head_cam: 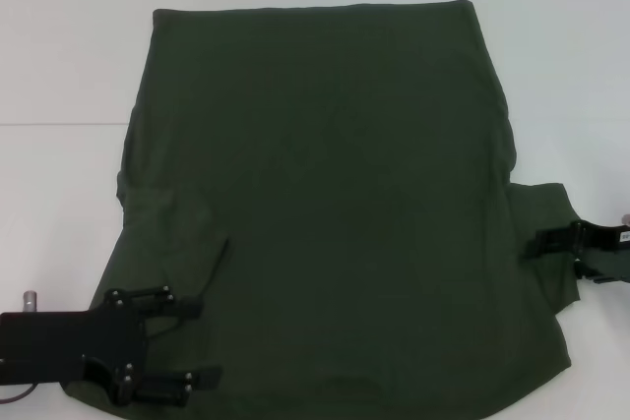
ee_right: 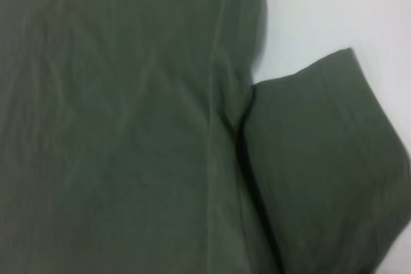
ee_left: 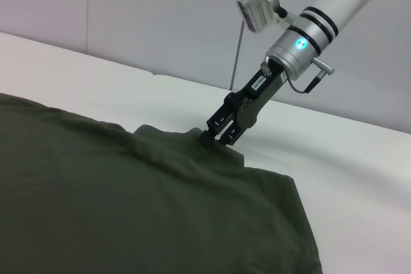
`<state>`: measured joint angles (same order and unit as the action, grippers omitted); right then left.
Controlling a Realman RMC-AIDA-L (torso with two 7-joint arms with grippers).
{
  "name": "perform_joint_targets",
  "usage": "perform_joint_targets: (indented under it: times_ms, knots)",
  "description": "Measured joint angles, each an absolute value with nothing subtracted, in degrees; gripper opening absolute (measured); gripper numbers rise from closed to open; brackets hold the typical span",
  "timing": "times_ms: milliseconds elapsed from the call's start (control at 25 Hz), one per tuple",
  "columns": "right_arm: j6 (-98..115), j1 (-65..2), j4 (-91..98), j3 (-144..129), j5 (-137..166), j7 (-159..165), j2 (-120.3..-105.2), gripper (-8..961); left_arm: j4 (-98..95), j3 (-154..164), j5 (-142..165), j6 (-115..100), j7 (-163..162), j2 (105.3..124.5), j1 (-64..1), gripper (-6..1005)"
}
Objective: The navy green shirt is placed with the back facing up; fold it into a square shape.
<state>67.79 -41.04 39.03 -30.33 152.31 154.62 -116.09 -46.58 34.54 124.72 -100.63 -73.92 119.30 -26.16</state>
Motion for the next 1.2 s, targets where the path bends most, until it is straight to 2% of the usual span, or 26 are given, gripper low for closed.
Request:
perform_joint_targets:
  times_ms: [320, 520, 640, 1200]
  knots:
    - [66.04, -41.45, 38.67, -34.7, 152.31, 154.94, -116.52, 718, -46.58, 34.22, 124.72, -100.63, -73.92, 119.25, -26.19, 876]
    - [65.75, -41.7, 38.77, -35.45, 152.31, 155.12, -116.57, 476, -46.58, 34.18, 124.72, -100.29, -73.92, 119.25, -26.26, 876]
    - [65.73, -41.76, 38.78, -35.47, 152.31, 155.11, -116.57, 234, -46.58, 34.21, 124.72, -100.18, -73.92, 119.25, -26.28, 876]
    - [66.09, -41.7, 39.14, -35.56, 152.32, 153.35, -116.46, 82, -46.58, 34.08, 124.7, -99.95, -73.92, 119.34, -26.37, 876]
